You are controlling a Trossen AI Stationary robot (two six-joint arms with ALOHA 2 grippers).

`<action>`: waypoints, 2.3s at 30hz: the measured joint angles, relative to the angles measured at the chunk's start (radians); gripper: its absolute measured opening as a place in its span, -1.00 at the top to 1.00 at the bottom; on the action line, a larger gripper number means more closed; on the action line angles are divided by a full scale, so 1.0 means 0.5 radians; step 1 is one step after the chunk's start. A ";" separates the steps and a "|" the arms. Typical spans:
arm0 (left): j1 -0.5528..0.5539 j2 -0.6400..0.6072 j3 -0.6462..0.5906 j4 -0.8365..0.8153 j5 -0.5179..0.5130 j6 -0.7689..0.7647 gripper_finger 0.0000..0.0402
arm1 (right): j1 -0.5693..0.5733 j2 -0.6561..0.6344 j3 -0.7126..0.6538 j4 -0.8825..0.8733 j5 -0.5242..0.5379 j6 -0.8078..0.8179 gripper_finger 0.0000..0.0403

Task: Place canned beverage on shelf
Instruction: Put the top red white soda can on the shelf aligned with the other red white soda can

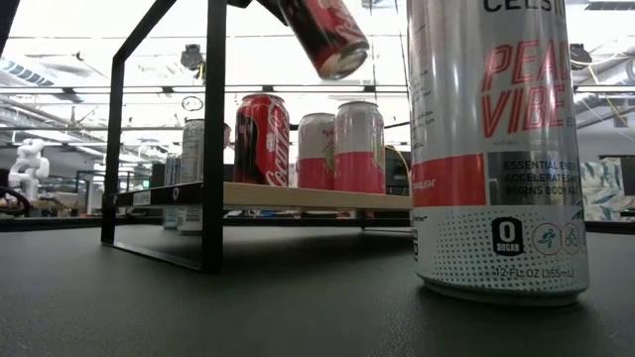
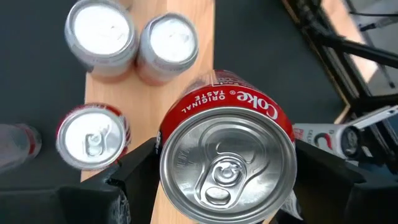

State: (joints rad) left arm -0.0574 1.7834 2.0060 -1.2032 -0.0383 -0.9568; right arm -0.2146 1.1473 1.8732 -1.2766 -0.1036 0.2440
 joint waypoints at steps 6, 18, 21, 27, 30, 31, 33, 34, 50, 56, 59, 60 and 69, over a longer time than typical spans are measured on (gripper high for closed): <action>-0.025 0.068 0.000 -0.037 0.001 -0.094 -0.42 | 0.001 0.003 0.000 0.001 -0.001 -0.004 -0.64; -0.073 0.162 0.000 -0.215 -0.195 -0.101 -0.42 | 0.001 0.008 -0.002 0.071 0.005 -0.049 -0.64; -0.075 0.193 0.000 -0.219 -0.201 -0.083 -0.42 | 0.001 0.023 -0.002 0.091 0.005 -0.070 -0.64; -0.076 0.239 0.000 -0.180 -0.193 -0.060 -0.42 | 0.001 0.045 -0.002 0.093 0.005 -0.095 -0.64; -0.076 0.266 0.000 -0.178 -0.176 -0.059 -0.42 | 0.001 0.055 -0.002 0.094 0.005 -0.102 -0.64; -0.075 0.272 0.000 -0.185 -0.170 -0.060 -0.42 | 0.001 0.055 -0.002 0.093 0.005 -0.102 -0.64; -0.079 0.280 0.000 -0.188 -0.166 -0.060 -0.42 | 0.001 0.056 -0.002 0.093 0.005 -0.107 -0.64; -0.082 0.295 0.000 -0.184 -0.166 -0.060 -0.42 | 0.001 0.056 -0.002 0.093 0.005 -0.110 -0.64; -0.092 0.415 -0.002 -0.184 -0.139 -0.170 -0.42 | 0.001 0.055 -0.002 0.092 0.000 -0.109 -0.64; -0.092 0.418 -0.002 -0.193 -0.153 -0.170 -0.43 | 0.001 0.055 -0.002 0.092 -0.001 -0.109 -0.64; -0.086 0.418 -0.002 -0.193 -0.156 -0.169 -0.43 | 0.001 0.055 -0.002 0.092 -0.001 -0.109 -0.64; -0.086 0.418 -0.002 -0.193 -0.158 -0.168 -0.43 | 0.001 0.055 -0.002 0.092 -0.001 -0.109 -0.64; -0.086 0.418 -0.002 -0.193 -0.179 -0.148 -0.43 | 0.001 0.055 -0.002 0.092 -0.001 -0.109 -0.64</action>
State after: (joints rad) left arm -0.1005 1.9923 2.0048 -1.2995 -0.1276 -1.0308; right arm -0.2142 1.1748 1.8725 -1.2308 -0.1043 0.1894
